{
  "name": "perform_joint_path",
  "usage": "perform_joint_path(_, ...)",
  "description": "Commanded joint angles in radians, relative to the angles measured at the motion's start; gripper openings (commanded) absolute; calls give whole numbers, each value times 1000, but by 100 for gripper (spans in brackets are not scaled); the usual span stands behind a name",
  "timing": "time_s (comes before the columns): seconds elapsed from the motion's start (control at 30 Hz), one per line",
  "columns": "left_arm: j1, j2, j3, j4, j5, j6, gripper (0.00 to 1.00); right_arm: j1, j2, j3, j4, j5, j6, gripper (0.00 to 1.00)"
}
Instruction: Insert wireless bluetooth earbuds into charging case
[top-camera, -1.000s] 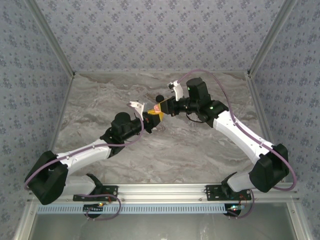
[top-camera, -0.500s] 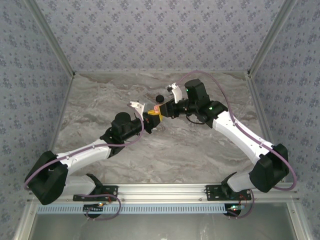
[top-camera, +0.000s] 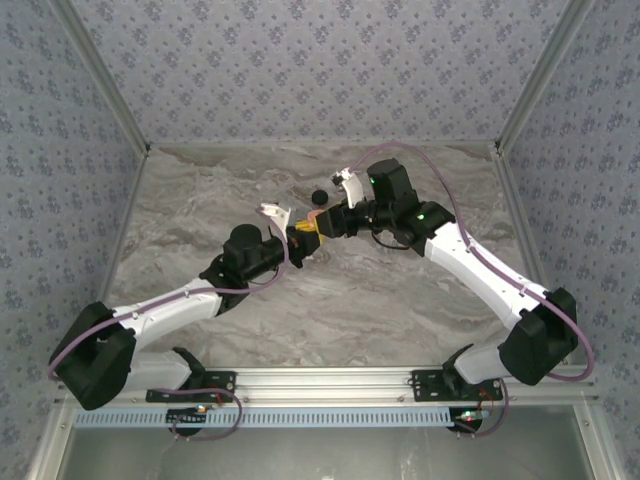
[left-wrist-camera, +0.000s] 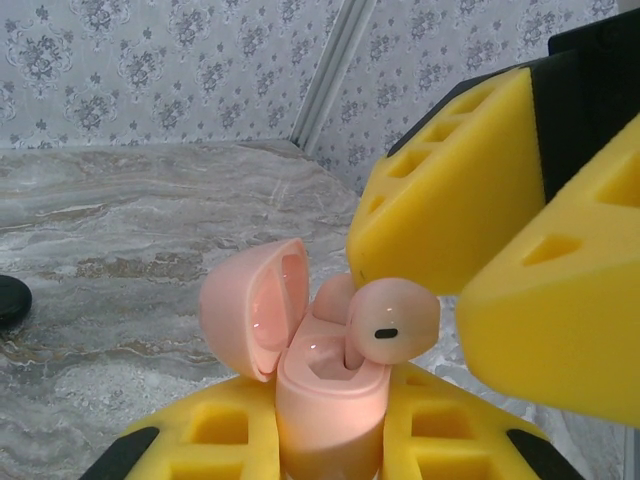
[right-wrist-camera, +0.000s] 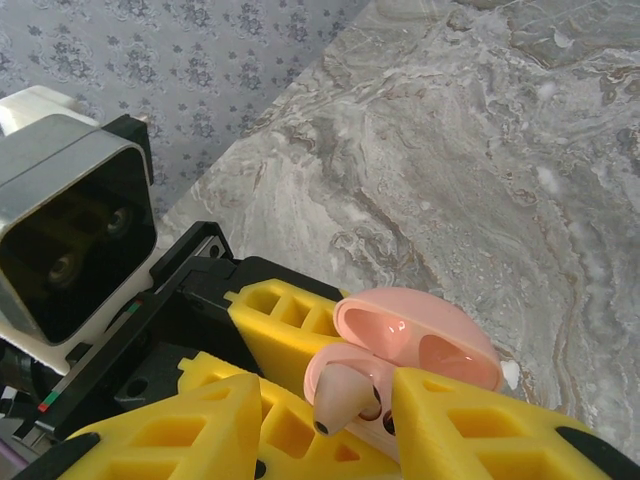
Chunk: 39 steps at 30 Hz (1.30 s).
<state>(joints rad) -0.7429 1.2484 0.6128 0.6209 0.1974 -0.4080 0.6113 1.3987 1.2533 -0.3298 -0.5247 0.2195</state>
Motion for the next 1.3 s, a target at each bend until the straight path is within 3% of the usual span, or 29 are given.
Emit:
perform_joint_path(0.0, -13, -37, 42, -2, -1, 35, 17, 5, -36, 29, -35, 38, -10, 40)
perform_joint_path(0.3, -14, -54, 37, -20, -15, 50, 17, 8, -42, 22, -48, 77, -8, 36)
perform_joint_path(0.87, -15, -53, 37, -42, -43, 60, 16, 13, -71, 13, -55, 111, -16, 39)
perform_joint_path(1.27, -16, -64, 34, -28, -20, 65, 16, 3, -9, 38, -135, 207, -12, 20)
